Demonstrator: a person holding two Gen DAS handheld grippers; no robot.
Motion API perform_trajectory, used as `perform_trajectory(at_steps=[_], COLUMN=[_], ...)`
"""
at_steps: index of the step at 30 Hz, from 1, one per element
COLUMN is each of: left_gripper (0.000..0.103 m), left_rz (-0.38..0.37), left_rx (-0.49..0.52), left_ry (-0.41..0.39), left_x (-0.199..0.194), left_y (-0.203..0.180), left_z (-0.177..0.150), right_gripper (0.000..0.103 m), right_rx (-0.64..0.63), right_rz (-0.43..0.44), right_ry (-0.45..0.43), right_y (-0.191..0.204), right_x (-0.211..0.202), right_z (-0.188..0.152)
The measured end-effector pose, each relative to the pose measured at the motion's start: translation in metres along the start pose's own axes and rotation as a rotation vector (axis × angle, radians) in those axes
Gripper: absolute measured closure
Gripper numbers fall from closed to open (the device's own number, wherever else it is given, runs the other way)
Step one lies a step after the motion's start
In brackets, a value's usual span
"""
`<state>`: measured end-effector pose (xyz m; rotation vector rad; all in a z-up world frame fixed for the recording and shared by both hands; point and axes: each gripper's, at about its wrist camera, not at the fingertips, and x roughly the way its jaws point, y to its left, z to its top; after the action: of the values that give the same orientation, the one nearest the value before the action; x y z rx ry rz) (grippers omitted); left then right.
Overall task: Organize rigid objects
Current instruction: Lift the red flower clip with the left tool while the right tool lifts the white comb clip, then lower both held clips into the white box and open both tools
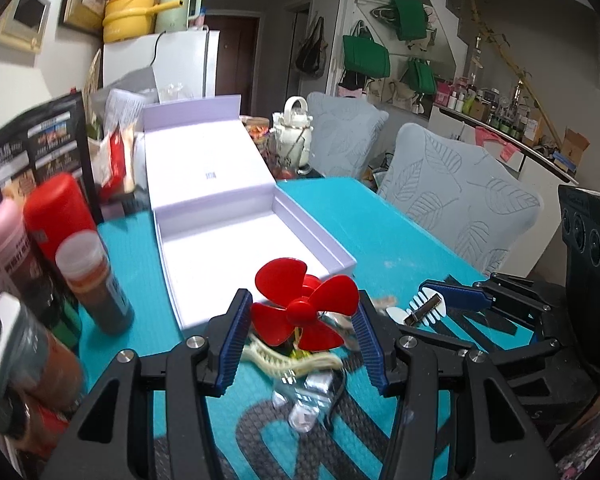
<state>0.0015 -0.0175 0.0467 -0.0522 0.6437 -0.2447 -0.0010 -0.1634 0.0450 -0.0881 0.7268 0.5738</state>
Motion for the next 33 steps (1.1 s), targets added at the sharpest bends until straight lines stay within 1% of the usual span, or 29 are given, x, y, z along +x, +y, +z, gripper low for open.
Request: perform_trajectory(at_steps=[14, 20, 33], left_gripper=[0.052, 0.052, 0.052], left_rz=[0.014, 0.011, 0.051], left_rx=[0.048, 0.052, 0.048], left_ry=[-0.053, -0.055, -0.078], left_x=[0.022, 0.039, 0.078], left_y=[0.009, 0.013, 0.035], left_z=[0.049, 0.069, 0.105], right_gripper=[0.046, 0.046, 0.046], right_rx=[-0.052, -0.065, -0.089], right_rz=[0.045, 0.046, 0.029], right_ry=[-0.045, -0.057, -0.073], right_y=[-0.013, -0.019, -0.046], right_x=[0.02, 0.034, 0.069], right_z=[0.053, 0.072, 0.114])
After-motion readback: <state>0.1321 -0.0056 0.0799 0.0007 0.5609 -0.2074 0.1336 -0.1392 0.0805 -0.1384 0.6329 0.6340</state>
